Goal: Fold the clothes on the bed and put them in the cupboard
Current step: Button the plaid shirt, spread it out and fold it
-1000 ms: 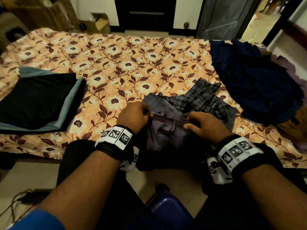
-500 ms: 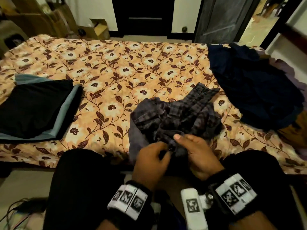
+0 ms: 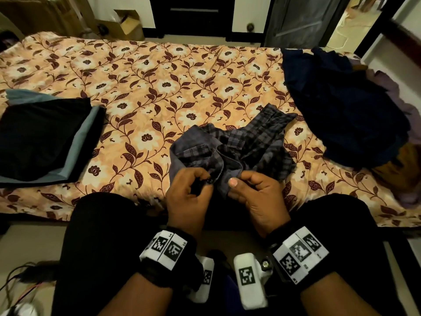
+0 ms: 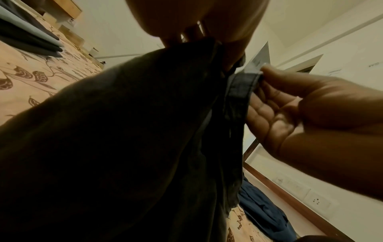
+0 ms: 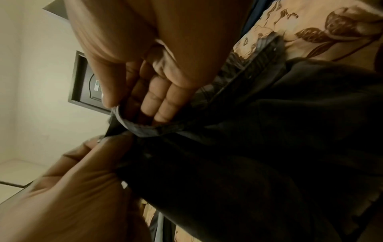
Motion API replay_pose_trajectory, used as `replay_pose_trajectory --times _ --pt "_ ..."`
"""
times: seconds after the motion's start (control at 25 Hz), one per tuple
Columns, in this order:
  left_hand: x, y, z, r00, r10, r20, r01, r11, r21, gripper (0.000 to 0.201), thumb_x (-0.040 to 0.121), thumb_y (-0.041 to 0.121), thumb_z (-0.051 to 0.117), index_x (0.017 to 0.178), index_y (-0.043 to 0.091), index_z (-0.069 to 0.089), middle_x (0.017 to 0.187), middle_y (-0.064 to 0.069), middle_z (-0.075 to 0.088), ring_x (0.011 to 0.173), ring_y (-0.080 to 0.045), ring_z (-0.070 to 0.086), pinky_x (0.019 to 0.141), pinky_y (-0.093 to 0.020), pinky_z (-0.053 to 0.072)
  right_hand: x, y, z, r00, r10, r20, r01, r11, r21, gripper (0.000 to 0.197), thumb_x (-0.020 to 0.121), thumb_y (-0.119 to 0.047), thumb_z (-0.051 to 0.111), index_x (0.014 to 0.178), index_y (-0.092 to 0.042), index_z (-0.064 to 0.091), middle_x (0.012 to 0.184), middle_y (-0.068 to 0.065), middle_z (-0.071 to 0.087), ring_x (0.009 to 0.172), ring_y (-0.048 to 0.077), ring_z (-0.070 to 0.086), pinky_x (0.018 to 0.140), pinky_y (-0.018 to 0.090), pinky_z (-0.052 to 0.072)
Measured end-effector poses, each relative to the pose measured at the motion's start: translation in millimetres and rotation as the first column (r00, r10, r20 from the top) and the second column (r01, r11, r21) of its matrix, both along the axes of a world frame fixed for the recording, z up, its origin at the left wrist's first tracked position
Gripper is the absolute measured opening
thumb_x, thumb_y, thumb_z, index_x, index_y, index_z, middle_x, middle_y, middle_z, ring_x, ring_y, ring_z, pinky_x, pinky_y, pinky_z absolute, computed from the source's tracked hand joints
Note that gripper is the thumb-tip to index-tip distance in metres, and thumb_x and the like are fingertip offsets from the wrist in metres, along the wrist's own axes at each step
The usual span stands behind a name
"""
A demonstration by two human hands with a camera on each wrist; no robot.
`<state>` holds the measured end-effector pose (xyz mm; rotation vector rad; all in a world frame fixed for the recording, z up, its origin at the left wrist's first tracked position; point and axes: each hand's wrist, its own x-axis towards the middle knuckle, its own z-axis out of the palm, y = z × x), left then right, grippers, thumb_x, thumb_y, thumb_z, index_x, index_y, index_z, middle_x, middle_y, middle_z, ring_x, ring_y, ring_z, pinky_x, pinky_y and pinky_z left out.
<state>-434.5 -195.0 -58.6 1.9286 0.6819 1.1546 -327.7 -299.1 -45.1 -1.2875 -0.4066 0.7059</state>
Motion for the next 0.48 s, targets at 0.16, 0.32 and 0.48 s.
replay_pose_trajectory --times 0.16,0.32,0.48 --pt "1.8 -1.3 4.4 0.999 -0.004 -0.033 0.007 0.994 0.114 0.011 0.072 0.008 0.054 0.077 0.004 0.063 0.085 0.004 0.054 0.079 -0.002 0.048 0.073 -0.007 0.039 -4.2 0.9 6.0 0.957 0.059 0.283 -0.043 0.997 -0.062 0.013 0.083 -0.001 0.069 0.083 -0.014 0.071 0.076 -0.006 0.071 0.077 0.005 0.067 0.069 0.018 0.052" --pt "3.1 -2.7 -1.9 0.993 -0.078 -0.087 0.090 0.987 0.137 0.014 0.072 0.012 0.055 0.076 0.003 0.066 0.086 0.005 0.055 0.080 0.003 0.049 0.074 -0.002 0.038 -3.2 2.2 -10.7 0.841 0.100 0.532 -0.017 0.987 -0.159 0.003 0.080 -0.012 0.070 0.082 -0.013 0.070 0.080 -0.010 0.064 0.081 0.003 0.062 0.073 0.013 0.047" --pt "3.4 1.8 -5.6 0.978 -0.072 -0.195 0.103 0.983 0.153 0.011 0.073 0.016 0.054 0.074 0.008 0.061 0.076 0.002 0.056 0.073 -0.002 0.046 0.067 -0.002 0.032 -4.3 -0.2 -18.2 0.719 0.079 0.691 0.048 0.986 -0.163 0.014 0.079 -0.017 0.068 0.085 -0.005 0.072 0.082 -0.002 0.064 0.081 0.006 0.060 0.072 0.014 0.047"
